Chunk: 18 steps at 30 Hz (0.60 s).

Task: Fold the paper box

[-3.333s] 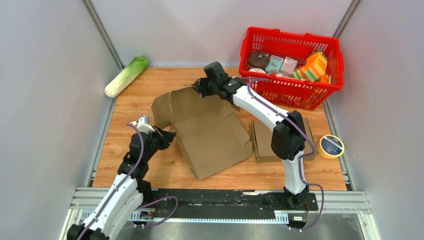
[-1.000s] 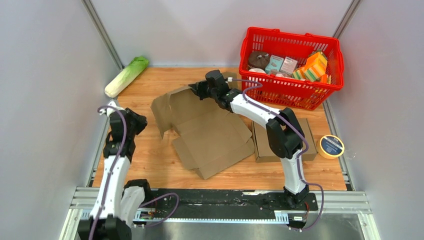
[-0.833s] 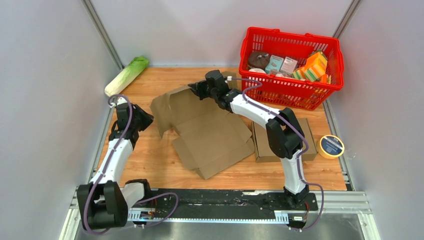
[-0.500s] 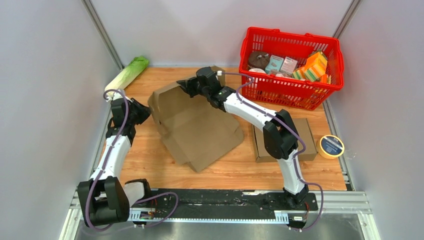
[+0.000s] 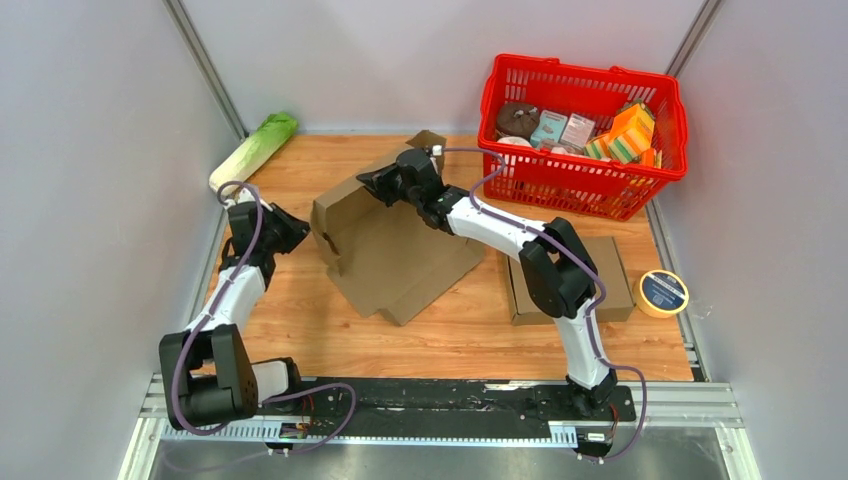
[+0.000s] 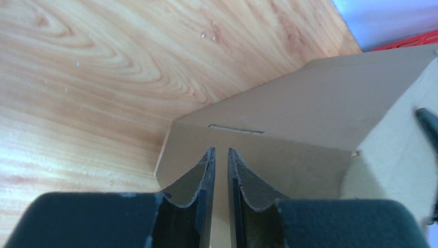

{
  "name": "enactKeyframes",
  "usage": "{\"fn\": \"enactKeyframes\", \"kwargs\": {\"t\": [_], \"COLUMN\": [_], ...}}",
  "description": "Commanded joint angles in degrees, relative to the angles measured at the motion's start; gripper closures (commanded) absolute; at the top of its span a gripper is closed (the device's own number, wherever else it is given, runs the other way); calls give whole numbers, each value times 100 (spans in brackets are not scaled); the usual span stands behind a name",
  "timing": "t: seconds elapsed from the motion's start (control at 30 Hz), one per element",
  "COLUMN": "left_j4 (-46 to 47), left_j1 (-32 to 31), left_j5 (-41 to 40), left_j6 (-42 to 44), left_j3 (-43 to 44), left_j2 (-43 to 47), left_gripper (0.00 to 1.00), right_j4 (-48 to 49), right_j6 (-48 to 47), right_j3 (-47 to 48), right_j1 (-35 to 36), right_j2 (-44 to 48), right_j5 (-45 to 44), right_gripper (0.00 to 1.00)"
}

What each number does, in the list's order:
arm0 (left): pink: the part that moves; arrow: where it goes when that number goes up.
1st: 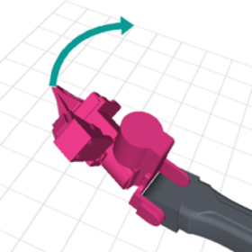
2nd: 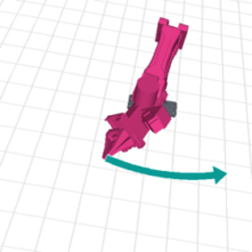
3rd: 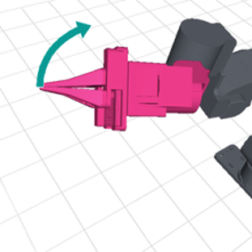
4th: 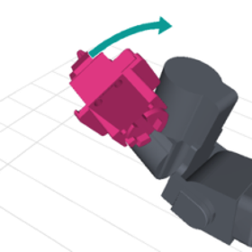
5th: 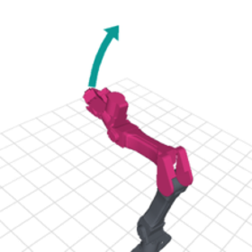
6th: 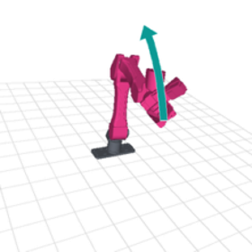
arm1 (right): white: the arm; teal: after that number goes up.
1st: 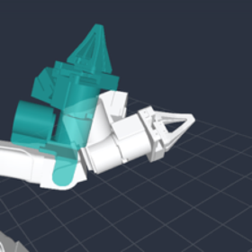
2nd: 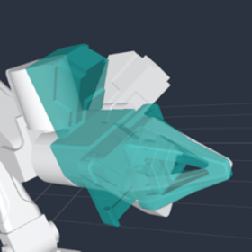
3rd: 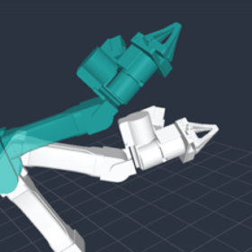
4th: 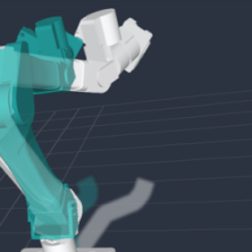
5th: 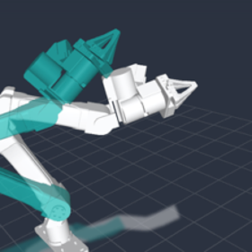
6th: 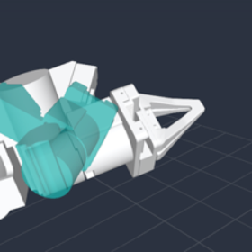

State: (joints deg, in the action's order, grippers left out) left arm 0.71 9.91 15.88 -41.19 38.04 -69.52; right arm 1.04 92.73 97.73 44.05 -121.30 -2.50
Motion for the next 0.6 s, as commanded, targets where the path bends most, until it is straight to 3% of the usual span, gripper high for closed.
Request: {"fn": "enactKeyframes", "kwargs": {"t": [0.0,0.33,0.57], "left_j4": [702,351,657], "left_j1": [28,-208,-736], "left_j5": [118,-128,-367], "left_j6": [-275,66,375], "left_j3": [-420,-711,-631], "left_j2": [122,1062,782], "left_gripper": [78,76,73], "right_j4": [546,652,679], "right_j6": [-659,-1406,-1363], "right_j3": [-123,-157,-281], "right_j1": [-28,-28,-20], "right_j2": [115,36,36], "right_j5": [57,-110,-84], "right_gripper": [100,100,96]}}
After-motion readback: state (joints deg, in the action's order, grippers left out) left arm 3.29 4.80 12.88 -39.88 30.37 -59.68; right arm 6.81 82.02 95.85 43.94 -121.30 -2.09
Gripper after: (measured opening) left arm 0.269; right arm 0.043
